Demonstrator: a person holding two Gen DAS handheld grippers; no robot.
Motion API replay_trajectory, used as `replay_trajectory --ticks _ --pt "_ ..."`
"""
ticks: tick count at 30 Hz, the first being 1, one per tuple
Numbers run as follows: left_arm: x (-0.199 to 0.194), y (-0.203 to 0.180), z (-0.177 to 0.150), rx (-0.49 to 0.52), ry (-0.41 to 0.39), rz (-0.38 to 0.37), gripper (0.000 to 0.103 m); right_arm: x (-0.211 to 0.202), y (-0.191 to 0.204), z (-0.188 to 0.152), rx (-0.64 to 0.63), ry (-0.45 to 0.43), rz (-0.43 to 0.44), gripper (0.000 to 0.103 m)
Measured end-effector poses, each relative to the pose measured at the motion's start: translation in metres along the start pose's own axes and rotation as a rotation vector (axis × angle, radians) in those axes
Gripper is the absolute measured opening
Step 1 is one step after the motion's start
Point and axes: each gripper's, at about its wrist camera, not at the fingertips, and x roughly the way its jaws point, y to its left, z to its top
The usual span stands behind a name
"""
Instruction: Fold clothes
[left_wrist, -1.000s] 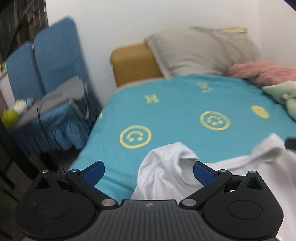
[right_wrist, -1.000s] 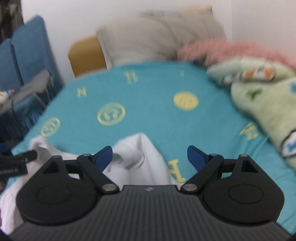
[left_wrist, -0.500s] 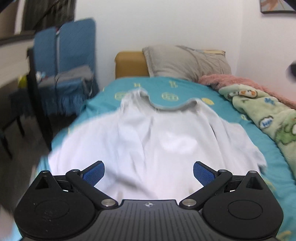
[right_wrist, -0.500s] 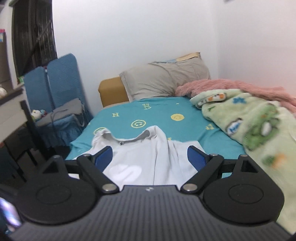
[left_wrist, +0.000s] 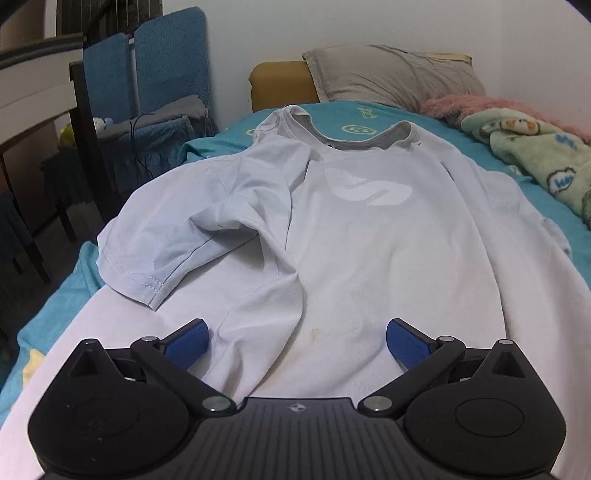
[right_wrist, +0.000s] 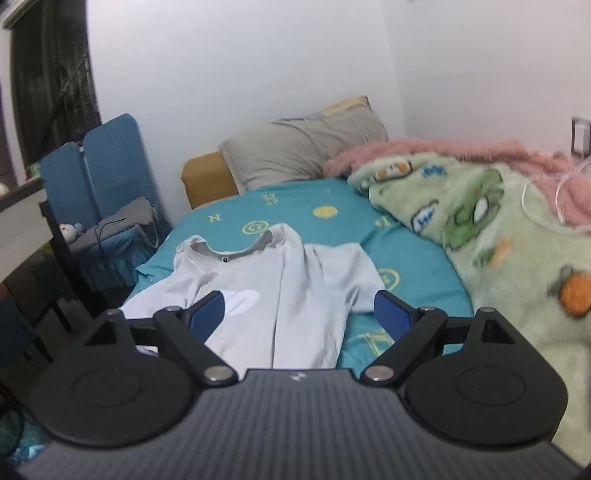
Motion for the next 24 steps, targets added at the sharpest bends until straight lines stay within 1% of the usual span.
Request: replay_trajectory --ticks 3,7,11,16,24 --pt "0.002 0.006 0.001 -0.030 0.007 -0.025 0.103 0.009 -0.005 -0.004 0.010 0.027 -0.002 0.089" --pt "0.002 0.004 0.002 -0.021 0.008 -0.019 0.103 0.011 -0.009 -0.009 0.010 0.039 -0.029 0.089" --pt "-0.003 0.004 -0.001 -0.026 0.008 -0.025 0.103 0.010 -0.011 -0.005 0.051 0.020 -0.014 0.089" --pt "0.000 0.006 0.001 -0.026 0.008 -0.025 0.103 0.003 -0.001 -0.002 0.016 -0.019 0.000 0.089" --pt "0.004 0.005 0.003 -0.026 0.008 -0.021 0.103 -0.007 -0.008 -0.001 0.054 -0.014 -0.007 0.089"
